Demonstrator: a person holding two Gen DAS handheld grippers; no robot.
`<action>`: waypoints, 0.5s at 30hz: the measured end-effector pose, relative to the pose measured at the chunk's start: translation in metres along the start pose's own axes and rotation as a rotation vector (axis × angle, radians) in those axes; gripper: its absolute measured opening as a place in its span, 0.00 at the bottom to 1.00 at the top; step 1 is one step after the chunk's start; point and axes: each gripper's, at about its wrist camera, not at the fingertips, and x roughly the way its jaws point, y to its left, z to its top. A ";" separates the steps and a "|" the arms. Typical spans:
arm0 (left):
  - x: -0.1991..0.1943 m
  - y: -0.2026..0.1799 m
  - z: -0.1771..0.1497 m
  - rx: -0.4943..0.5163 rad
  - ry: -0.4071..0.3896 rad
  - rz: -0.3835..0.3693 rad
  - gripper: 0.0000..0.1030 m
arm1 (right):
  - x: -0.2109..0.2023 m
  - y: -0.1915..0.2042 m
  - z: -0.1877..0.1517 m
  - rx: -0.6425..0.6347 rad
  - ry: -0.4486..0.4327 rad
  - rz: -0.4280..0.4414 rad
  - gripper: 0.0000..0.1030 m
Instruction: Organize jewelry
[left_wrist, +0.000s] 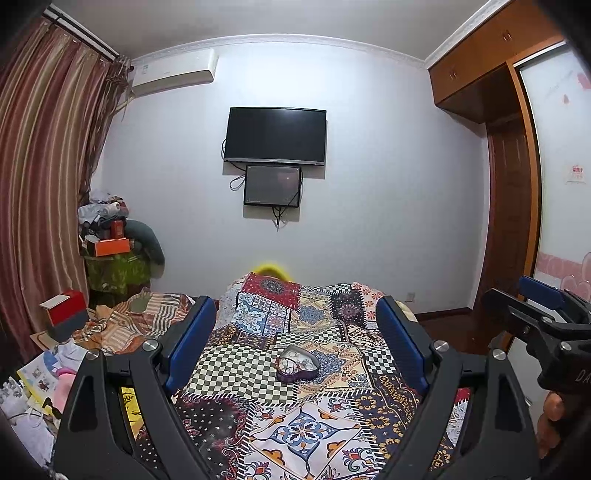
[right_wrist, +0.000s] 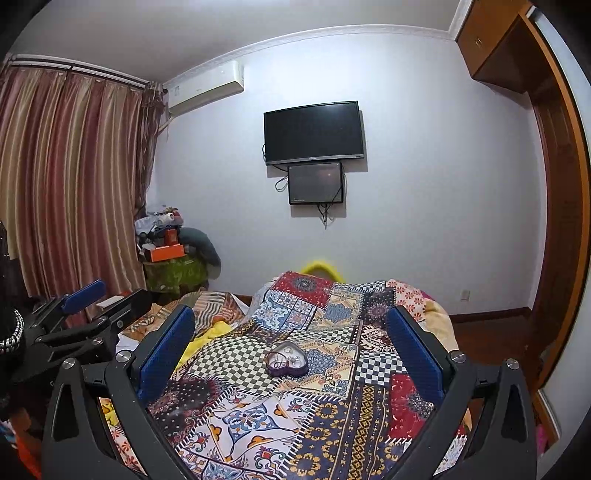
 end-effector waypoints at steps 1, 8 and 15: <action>0.000 0.000 0.000 0.000 0.001 -0.001 0.85 | 0.000 0.000 0.000 0.001 0.001 0.001 1.00; 0.003 0.000 -0.002 0.002 0.009 -0.007 0.85 | 0.001 -0.002 0.000 0.008 0.016 0.006 1.00; 0.008 -0.001 -0.004 0.003 0.024 -0.010 0.85 | 0.004 -0.003 0.000 0.016 0.027 0.005 1.00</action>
